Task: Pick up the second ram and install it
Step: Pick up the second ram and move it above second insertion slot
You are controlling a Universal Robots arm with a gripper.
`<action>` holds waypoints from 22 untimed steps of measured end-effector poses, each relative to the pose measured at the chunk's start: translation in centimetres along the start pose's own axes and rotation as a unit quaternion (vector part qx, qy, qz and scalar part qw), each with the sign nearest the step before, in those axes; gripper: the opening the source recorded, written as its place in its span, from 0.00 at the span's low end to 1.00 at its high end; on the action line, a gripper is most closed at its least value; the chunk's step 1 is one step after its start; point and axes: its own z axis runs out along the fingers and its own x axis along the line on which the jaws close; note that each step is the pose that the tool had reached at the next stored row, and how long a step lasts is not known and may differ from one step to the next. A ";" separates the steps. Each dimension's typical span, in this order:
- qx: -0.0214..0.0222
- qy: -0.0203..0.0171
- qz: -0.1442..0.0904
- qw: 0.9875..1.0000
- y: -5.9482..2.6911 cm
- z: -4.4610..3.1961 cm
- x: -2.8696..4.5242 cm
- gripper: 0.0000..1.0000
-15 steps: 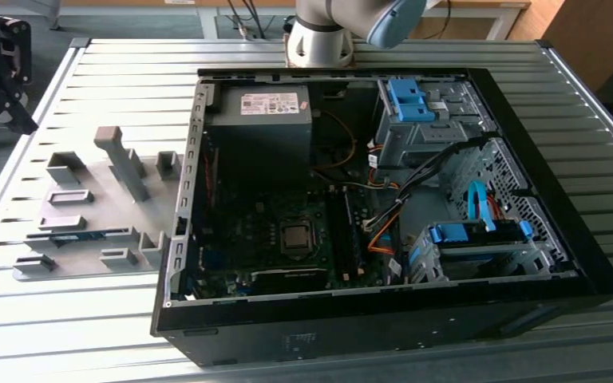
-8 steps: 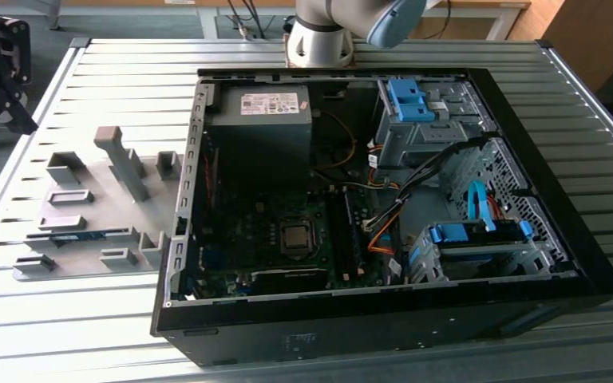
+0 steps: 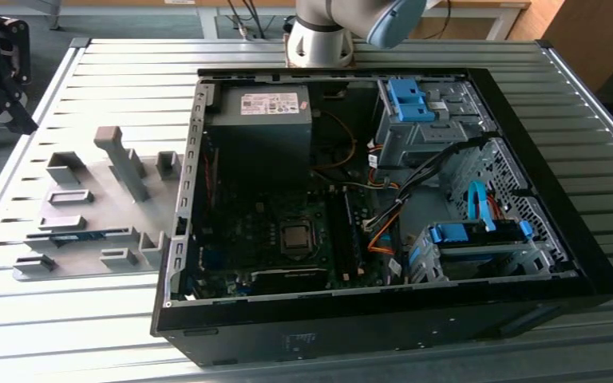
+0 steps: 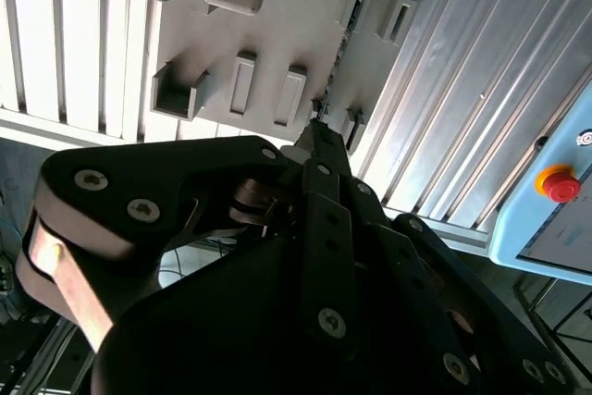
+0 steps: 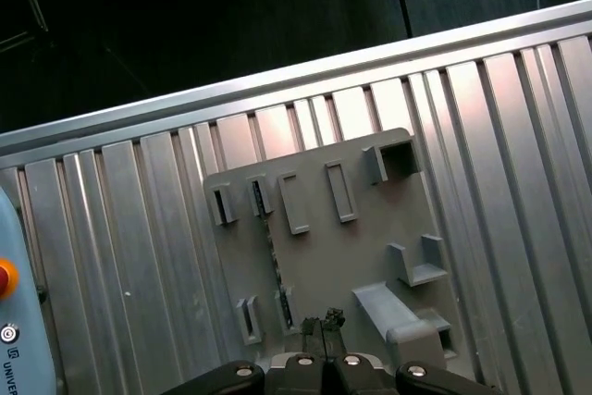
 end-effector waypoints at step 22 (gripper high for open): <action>-0.001 0.003 -0.080 0.997 0.01 0.11 0.01 0.10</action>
